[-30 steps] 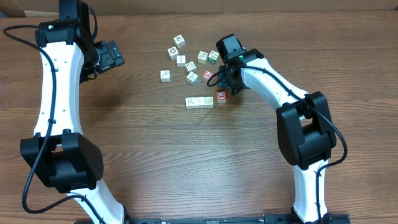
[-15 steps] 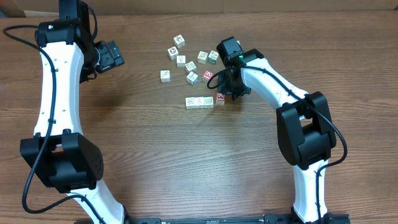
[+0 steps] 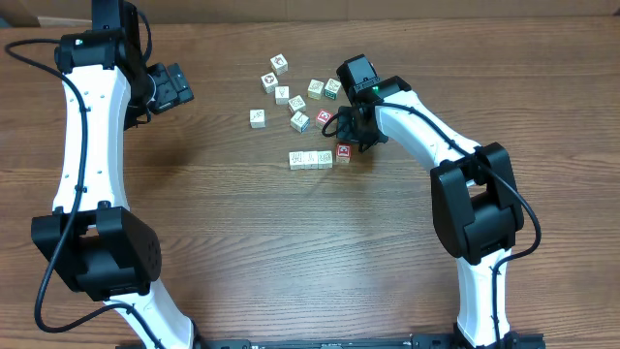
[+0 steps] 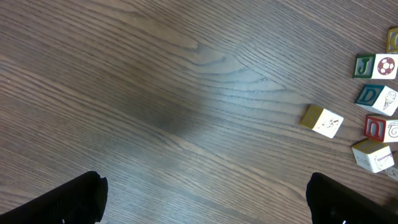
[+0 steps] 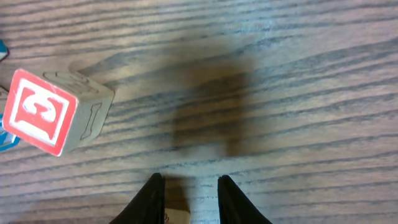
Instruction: Form a horizontal line
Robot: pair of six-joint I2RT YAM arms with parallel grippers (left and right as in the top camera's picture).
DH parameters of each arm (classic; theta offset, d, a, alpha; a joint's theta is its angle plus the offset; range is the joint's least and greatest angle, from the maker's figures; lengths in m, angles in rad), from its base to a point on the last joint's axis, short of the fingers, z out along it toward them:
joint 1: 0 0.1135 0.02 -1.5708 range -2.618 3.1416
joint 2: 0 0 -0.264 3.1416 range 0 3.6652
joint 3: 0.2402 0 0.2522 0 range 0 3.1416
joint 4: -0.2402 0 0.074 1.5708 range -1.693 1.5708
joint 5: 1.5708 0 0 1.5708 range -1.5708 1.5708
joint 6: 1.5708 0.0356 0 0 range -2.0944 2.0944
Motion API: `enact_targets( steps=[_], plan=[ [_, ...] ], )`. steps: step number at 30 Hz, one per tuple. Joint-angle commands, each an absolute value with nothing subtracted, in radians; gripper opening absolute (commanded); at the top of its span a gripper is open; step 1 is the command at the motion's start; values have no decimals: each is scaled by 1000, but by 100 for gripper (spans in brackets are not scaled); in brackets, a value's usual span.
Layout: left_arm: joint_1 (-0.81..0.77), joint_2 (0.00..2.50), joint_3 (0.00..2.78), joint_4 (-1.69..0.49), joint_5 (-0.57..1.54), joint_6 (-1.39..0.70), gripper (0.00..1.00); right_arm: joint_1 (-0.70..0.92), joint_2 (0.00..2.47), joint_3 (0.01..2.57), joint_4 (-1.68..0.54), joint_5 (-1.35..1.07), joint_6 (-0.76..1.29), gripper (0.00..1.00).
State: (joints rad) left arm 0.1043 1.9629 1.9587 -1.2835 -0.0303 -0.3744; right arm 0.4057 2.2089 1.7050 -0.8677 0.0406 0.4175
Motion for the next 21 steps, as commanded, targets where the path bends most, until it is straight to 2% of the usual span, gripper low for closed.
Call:
enact_targets(
  steps=[1,21],
  plan=[
    [91,1958,1965,-1282,-26,-382,100,405,2173,1701,-872,-2,414,25],
    [91,1958,1965,-1282,-26,-382,100,405,2173,1701,-926,-7,414,25]
  ],
)
